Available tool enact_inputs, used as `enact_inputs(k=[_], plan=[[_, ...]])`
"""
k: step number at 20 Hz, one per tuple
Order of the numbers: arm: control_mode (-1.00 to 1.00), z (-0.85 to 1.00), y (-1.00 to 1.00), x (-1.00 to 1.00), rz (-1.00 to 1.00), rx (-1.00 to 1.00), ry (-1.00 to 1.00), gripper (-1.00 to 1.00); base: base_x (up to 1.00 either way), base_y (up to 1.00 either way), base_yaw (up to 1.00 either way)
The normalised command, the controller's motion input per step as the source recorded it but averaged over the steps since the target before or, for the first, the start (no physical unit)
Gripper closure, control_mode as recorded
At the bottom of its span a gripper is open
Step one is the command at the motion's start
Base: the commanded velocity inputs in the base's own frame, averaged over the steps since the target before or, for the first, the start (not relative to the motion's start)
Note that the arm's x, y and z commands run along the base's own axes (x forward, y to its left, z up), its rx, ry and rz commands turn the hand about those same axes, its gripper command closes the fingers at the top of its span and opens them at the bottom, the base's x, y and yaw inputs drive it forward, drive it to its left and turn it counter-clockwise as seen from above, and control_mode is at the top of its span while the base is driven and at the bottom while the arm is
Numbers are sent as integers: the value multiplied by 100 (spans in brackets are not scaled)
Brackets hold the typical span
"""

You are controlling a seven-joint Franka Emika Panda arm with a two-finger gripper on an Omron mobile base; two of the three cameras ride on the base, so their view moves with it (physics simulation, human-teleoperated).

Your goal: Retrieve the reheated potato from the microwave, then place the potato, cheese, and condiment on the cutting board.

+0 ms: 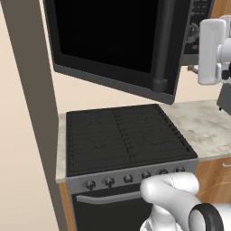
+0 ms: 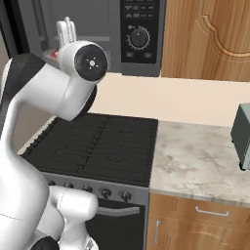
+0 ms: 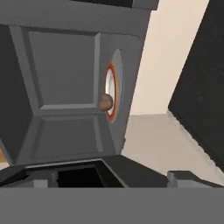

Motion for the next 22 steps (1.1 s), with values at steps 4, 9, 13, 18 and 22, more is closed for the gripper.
enact_inputs(k=[4,9,13,18,22], plan=[[-100,-11,2,44,26,28,0,-100,0,0,0],[-100,-6,10,48,24,14,0,-100,0,0,0],[-100,0,23,36,21,6,6,-100,0,0,0],[-100,5,25,11,20,1,19,-100,0,0,0],[-100,3,36,-13,19,0,20,-100,0,0,0]])
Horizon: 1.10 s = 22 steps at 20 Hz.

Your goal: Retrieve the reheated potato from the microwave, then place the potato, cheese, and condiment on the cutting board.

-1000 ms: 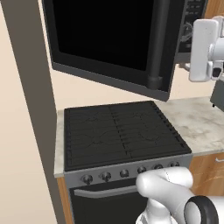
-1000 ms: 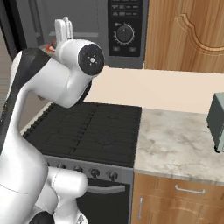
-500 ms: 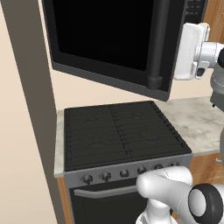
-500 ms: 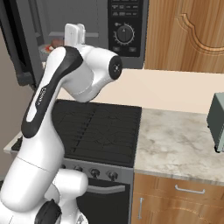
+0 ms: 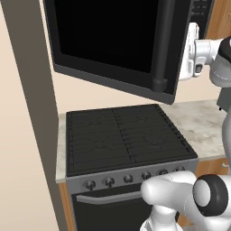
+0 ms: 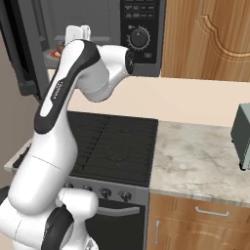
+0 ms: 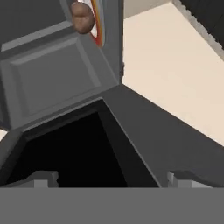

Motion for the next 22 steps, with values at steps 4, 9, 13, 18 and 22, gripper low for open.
enact_inputs(k=[4,9,13,18,22], plan=[[-100,0,36,-27,21,0,11,-100,0,0,0],[-100,0,37,-41,21,0,5,-100,0,0,0],[-100,0,46,-49,19,0,2,-100,0,0,0],[-100,0,52,-49,16,0,0,-100,0,0,0],[-100,-4,72,-30,7,0,0,-100,0,0,0]])
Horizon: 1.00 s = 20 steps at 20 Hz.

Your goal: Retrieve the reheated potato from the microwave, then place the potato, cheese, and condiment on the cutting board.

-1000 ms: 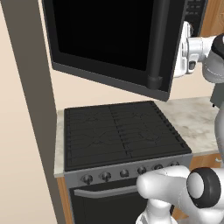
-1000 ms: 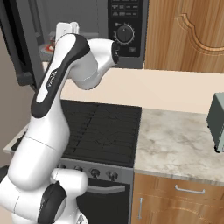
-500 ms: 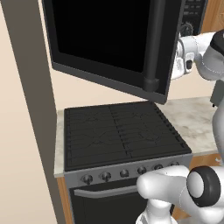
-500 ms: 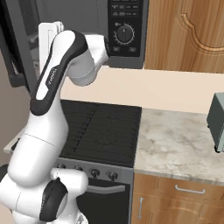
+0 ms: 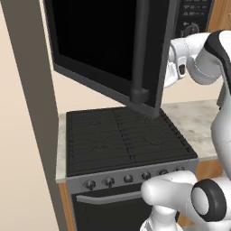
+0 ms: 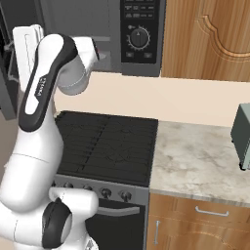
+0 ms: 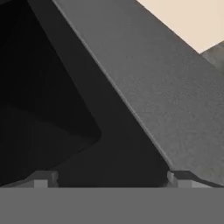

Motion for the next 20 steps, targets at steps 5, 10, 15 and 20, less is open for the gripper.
enact_inputs(k=[5,10,15,20], plan=[[-100,-3,79,-7,0,-1,-1,-100,0,0,0],[-100,-10,85,0,0,-6,-1,-100,0,0,0],[-100,-13,79,5,-7,-7,-5,-100,0,0,0],[-100,-8,46,13,-10,-10,-5,-100,0,0,0]])
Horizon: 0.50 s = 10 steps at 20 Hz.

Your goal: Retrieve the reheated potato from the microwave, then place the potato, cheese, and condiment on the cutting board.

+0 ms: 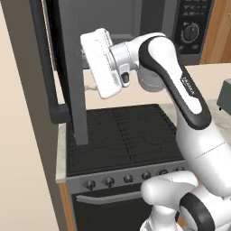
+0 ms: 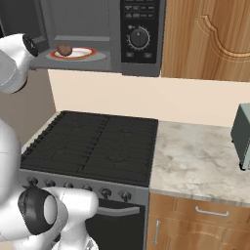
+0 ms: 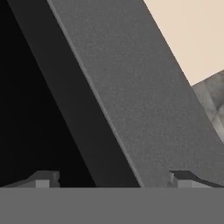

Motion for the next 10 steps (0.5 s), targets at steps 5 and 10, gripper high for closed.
enact_inputs(k=[5,10], plan=[[-100,-1,-5,13,-7,-12,-2,-100,0,0,0],[-100,0,-51,0,8,-13,-3,-100,0,0,0]])
